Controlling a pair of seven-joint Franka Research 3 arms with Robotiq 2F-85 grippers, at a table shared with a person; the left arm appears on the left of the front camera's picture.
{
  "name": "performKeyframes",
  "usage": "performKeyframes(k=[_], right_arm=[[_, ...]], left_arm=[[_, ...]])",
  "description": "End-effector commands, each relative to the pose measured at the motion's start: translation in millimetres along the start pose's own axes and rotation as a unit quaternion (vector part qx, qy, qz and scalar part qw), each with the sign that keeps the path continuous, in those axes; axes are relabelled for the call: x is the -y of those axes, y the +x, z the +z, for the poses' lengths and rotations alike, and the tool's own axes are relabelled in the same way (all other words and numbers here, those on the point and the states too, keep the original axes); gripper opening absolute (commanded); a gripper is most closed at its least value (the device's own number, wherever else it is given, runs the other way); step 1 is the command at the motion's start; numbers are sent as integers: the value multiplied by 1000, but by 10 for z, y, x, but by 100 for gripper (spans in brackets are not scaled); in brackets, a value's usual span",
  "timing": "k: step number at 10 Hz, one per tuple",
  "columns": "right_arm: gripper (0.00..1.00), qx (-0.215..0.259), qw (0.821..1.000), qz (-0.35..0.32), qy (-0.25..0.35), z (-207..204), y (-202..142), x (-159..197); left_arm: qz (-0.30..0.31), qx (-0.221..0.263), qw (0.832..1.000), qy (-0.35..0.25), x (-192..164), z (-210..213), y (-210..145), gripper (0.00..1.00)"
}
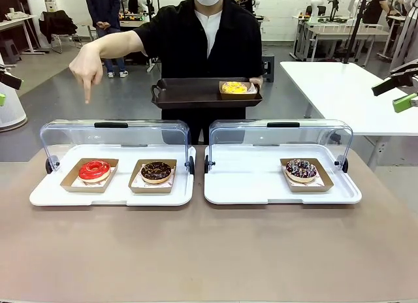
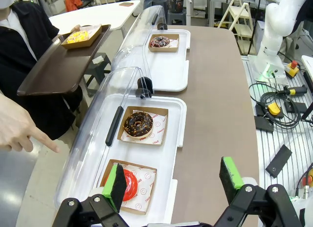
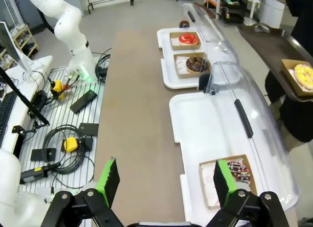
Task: Provide the desired donut to the person.
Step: Pick up and lift the Paper togo box containing the Donut pointed at by the person.
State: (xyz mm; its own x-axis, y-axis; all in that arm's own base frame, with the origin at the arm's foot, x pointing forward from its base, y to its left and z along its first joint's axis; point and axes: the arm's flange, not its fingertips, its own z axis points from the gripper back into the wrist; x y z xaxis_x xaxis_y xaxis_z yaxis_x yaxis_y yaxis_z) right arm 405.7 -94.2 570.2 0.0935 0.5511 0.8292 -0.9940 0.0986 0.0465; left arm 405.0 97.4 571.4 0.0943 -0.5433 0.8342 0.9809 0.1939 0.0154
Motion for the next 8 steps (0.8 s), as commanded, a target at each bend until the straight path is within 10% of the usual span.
performKeyframes(k=[1, 8], right_arm=[[100, 1, 1000, 1, 0, 6, -14, -7], [100, 1, 1000, 1, 0, 6, -14, -7]], left_arm=[[-4, 7, 1000, 0, 3, 8, 9, 100], [-4, 7, 1000, 0, 3, 8, 9, 100]])
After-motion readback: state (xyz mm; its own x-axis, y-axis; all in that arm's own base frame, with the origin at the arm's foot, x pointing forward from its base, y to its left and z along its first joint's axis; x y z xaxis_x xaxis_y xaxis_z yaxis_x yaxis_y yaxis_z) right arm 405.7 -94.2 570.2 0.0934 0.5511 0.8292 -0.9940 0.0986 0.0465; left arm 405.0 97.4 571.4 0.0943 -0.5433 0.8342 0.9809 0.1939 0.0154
